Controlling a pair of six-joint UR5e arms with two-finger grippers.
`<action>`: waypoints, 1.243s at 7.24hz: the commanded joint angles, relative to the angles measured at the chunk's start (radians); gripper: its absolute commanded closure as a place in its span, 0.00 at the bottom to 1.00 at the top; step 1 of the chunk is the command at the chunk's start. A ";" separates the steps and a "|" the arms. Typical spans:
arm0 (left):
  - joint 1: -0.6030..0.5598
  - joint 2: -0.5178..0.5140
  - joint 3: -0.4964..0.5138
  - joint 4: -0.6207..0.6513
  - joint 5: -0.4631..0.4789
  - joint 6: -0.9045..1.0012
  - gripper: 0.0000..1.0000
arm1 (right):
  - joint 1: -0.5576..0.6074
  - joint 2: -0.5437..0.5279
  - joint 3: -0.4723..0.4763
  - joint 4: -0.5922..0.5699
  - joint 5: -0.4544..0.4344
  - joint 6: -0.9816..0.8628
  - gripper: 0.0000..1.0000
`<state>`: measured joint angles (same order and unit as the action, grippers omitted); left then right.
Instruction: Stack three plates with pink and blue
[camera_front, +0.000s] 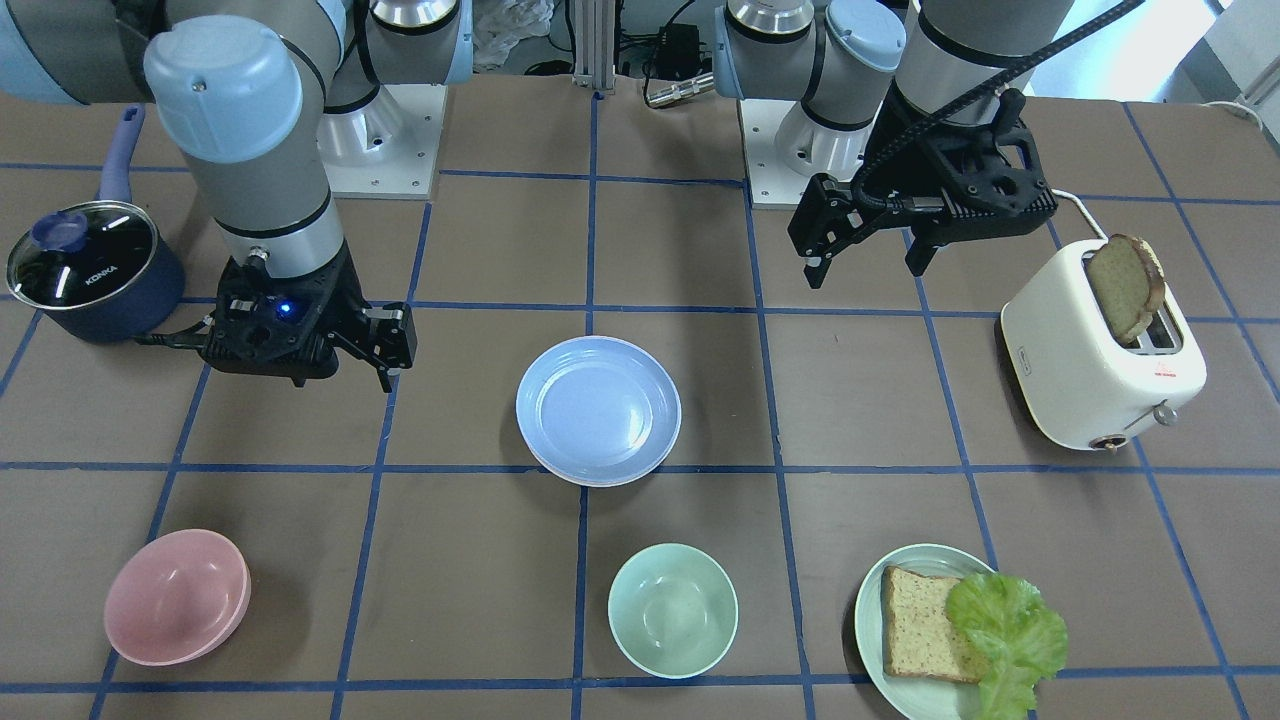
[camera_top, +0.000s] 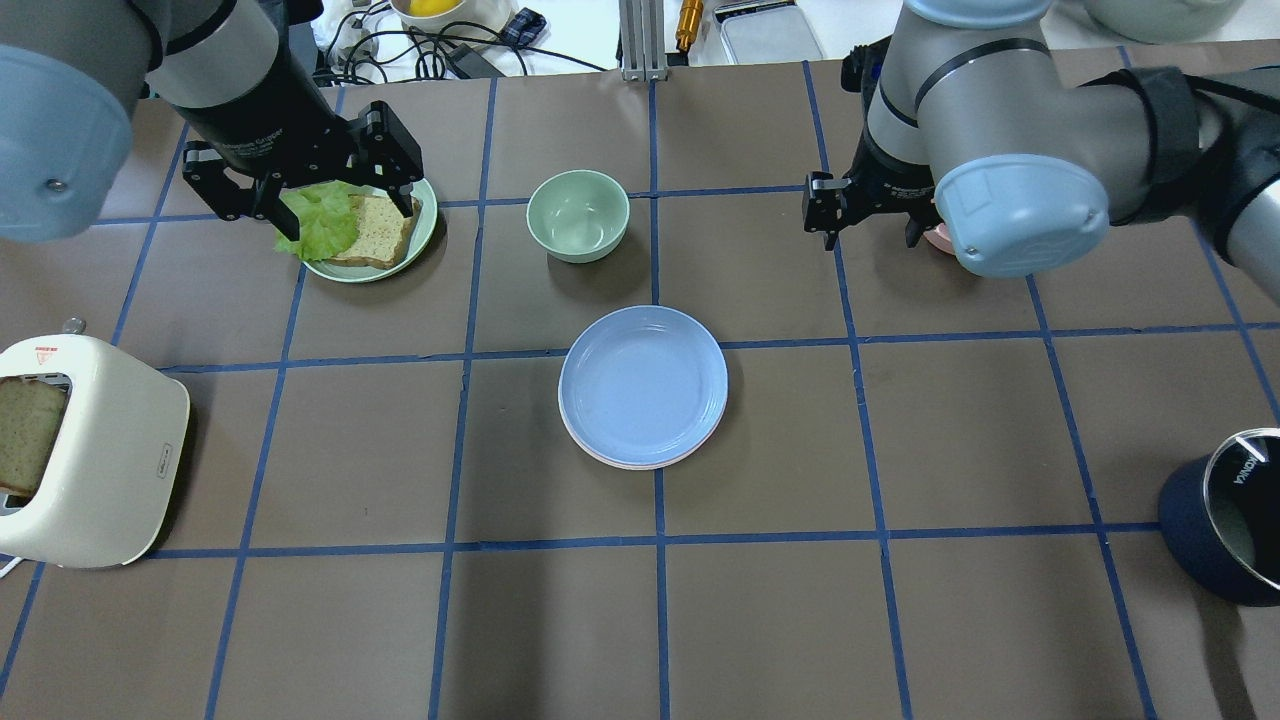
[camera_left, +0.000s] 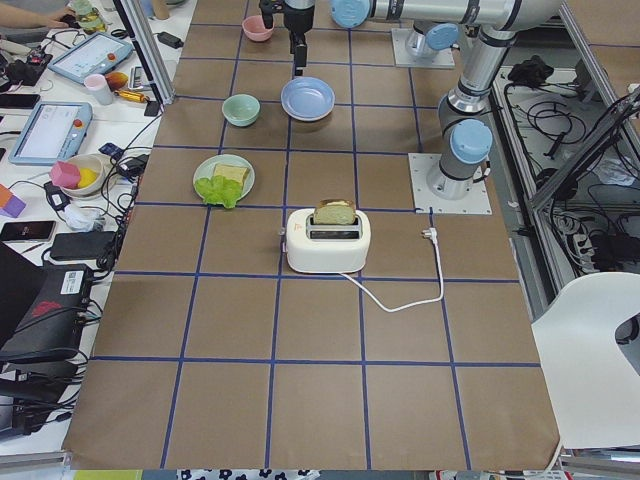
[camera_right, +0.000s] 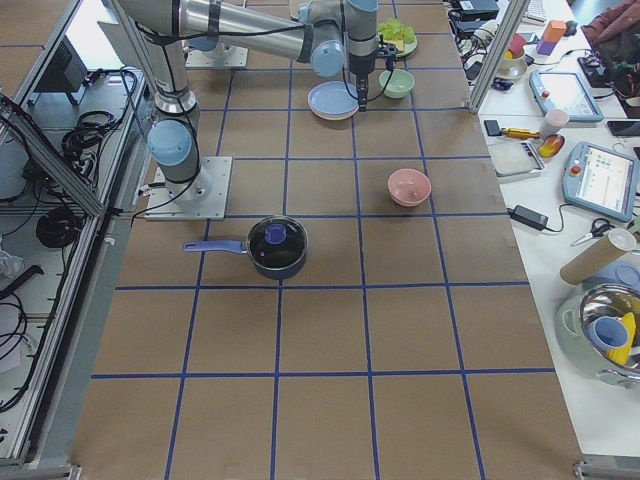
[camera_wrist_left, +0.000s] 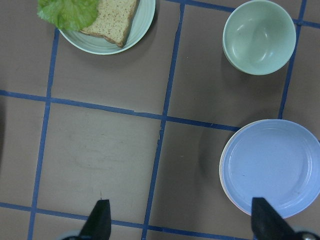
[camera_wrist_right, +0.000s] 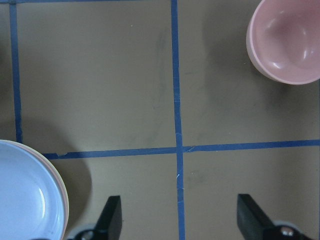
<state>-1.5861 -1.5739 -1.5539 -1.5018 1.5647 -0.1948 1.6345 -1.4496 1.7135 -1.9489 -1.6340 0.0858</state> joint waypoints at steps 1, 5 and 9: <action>0.000 0.000 0.000 0.000 0.000 0.000 0.00 | -0.013 -0.069 -0.032 0.135 -0.003 -0.017 0.08; 0.000 0.000 0.000 0.000 0.000 0.000 0.00 | -0.022 -0.081 -0.145 0.364 0.085 -0.018 0.00; 0.000 0.000 0.000 0.000 0.000 0.000 0.00 | -0.019 -0.083 -0.157 0.396 0.074 -0.023 0.00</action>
<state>-1.5861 -1.5739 -1.5539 -1.5018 1.5646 -0.1948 1.6146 -1.5313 1.5541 -1.5544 -1.5535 0.0651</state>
